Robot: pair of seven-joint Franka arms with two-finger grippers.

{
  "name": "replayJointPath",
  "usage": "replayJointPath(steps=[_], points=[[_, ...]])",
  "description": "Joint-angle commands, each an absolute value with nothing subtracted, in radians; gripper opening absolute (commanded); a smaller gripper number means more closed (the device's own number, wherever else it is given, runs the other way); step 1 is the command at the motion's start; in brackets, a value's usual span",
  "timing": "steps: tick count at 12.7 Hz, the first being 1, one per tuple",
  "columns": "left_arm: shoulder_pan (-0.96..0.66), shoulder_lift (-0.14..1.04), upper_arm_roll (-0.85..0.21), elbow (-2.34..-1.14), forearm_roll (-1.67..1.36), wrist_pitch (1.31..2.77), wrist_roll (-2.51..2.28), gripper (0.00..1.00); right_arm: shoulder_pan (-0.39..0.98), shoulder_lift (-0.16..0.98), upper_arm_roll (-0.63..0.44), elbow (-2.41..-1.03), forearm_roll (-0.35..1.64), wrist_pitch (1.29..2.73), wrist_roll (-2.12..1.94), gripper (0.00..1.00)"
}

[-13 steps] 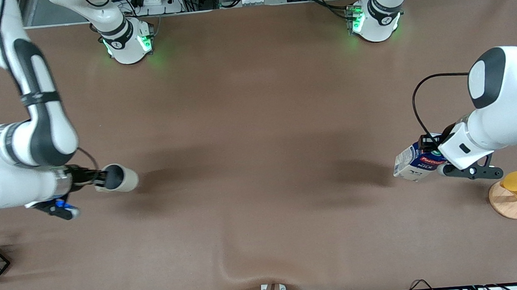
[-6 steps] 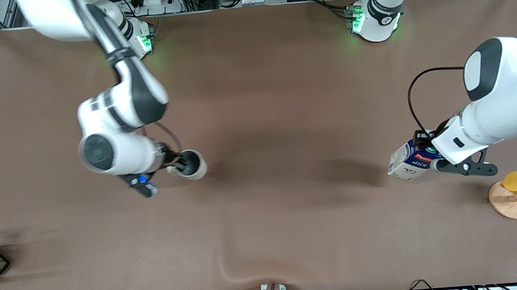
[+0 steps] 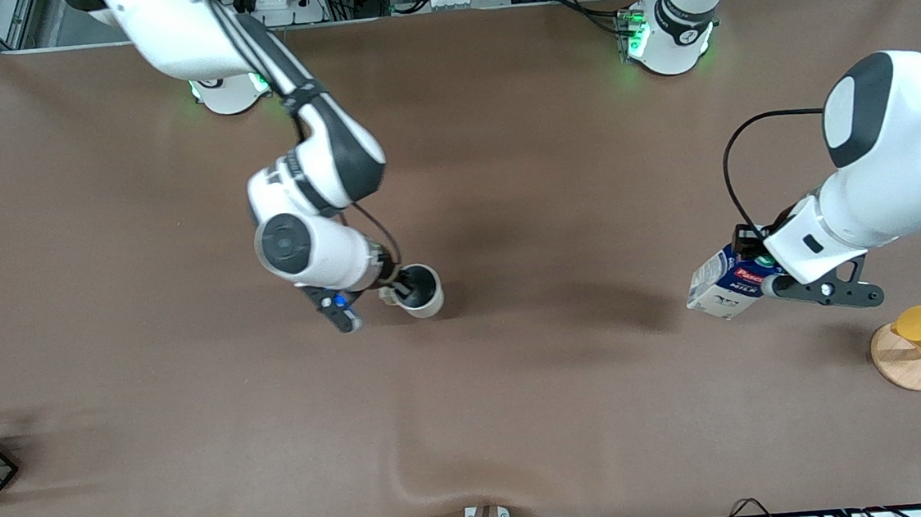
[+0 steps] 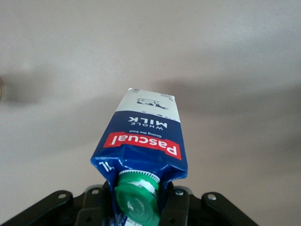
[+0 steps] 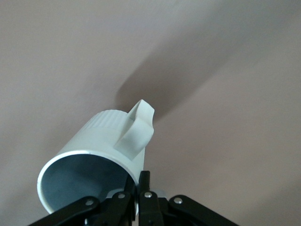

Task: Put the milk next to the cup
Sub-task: 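Carry the mug toward the table middle while the left gripper lifts the milk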

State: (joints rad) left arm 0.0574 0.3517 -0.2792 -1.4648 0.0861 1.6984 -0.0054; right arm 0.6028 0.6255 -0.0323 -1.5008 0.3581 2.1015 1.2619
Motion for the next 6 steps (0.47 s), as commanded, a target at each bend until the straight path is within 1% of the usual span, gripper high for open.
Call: replayJointPath(steps=[1, 3, 6], points=[[0.063, 0.333, -0.325, -1.466, 0.081, 1.681, -0.061, 0.38, 0.641, 0.689, -0.046, -1.436, 0.382, 2.155, 1.337, 0.0], [0.063, 0.324, -0.368, -1.47, 0.081, 1.643, -0.124, 0.39, 0.664, 0.709, -0.046, -1.436, 0.382, 2.187, 1.364, 0.0], [0.045, 0.328, -0.414, -1.466, 0.081, 1.62, -0.207, 0.38, 0.67, 0.722, -0.046, -1.436, 0.382, 2.191, 1.371, 0.0]])
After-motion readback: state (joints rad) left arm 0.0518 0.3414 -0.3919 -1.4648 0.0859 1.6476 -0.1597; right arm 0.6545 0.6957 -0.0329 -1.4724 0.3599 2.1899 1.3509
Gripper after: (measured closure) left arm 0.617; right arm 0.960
